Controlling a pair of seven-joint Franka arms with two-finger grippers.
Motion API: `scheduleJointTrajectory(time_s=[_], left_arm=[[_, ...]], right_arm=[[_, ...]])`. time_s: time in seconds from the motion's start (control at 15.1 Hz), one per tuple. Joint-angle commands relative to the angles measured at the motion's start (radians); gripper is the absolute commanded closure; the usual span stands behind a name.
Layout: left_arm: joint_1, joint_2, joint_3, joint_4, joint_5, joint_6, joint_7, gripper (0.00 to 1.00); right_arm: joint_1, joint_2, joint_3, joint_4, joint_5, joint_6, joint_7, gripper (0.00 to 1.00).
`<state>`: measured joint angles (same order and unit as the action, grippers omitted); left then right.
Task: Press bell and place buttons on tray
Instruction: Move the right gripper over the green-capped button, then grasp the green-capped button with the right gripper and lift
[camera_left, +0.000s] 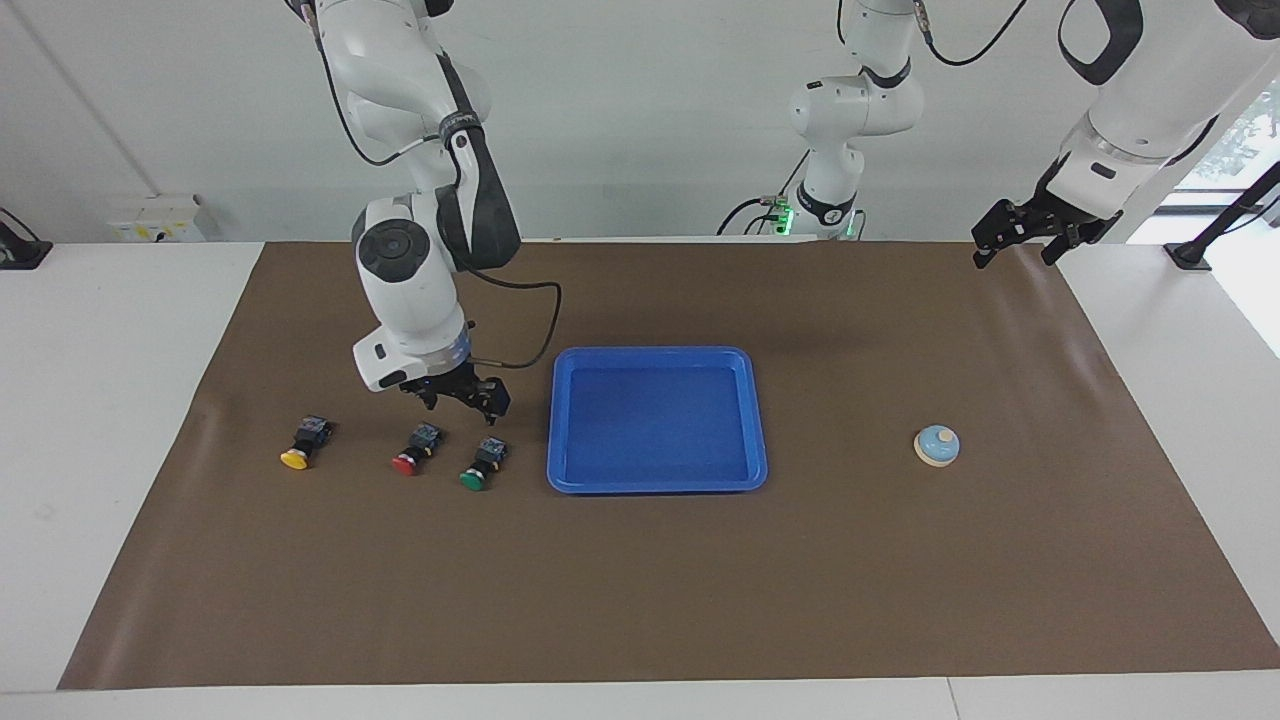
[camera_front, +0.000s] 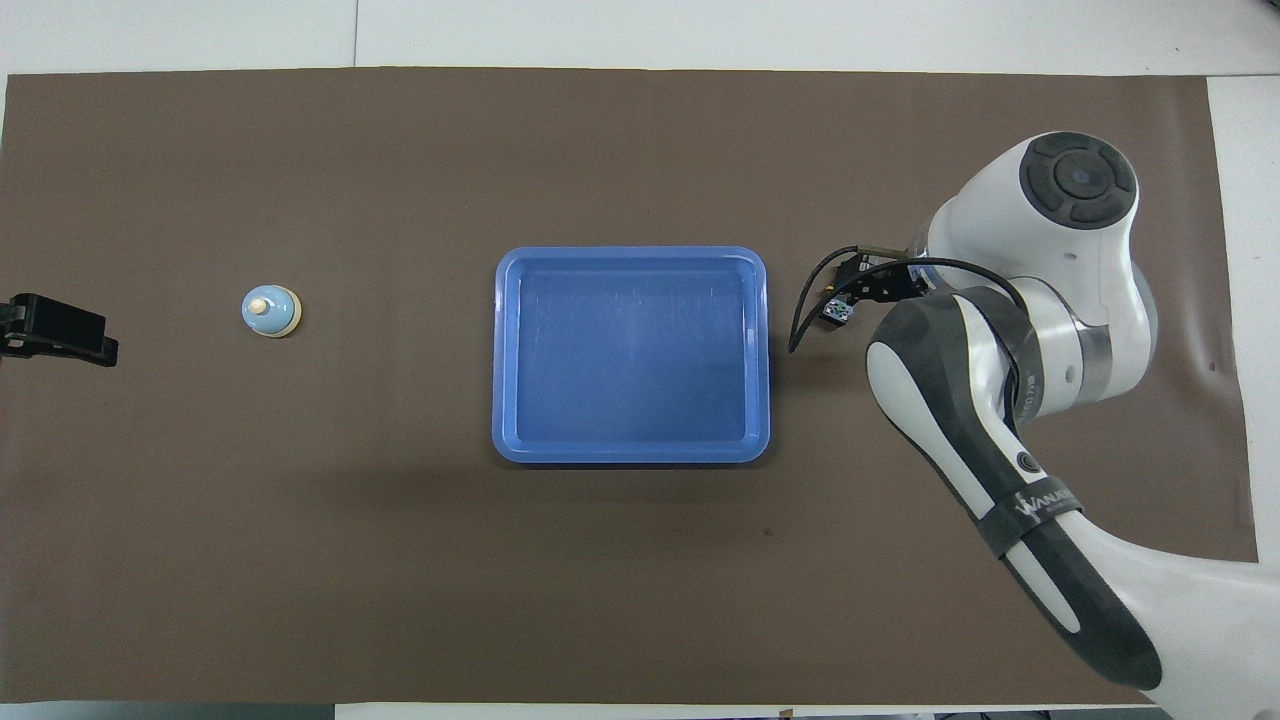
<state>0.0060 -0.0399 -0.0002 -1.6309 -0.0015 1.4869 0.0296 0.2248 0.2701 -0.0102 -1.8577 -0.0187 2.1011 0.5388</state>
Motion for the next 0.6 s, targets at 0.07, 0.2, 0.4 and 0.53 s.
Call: scheduleJointTrajectory(time_s=[0.07,0.2,0.4,0.53], left_arm=[[0.002,-0.003,0.003,0.011,-0.012,-0.016,-0.004,0.00],[0.002,-0.003,0.002,0.011,-0.012,-0.016,-0.004,0.00],[0.002,-0.003,0.003,0.011,-0.012,-0.016,-0.004,0.00],[0.002,-0.003,0.003,0.011,-0.012,-0.016,-0.004,0.00]], right_arm=[[0.001,0.056,0.003,-0.003,0.005,0.085,0.056,0.00],[0.028,0.090,0.003,0.005,0.000,0.120,0.079,0.00],[0.030,0.119,0.003,0.005,0.000,0.169,0.101,0.00],[0.028,0.132,0.003,0.005,0.000,0.183,0.101,0.00]])
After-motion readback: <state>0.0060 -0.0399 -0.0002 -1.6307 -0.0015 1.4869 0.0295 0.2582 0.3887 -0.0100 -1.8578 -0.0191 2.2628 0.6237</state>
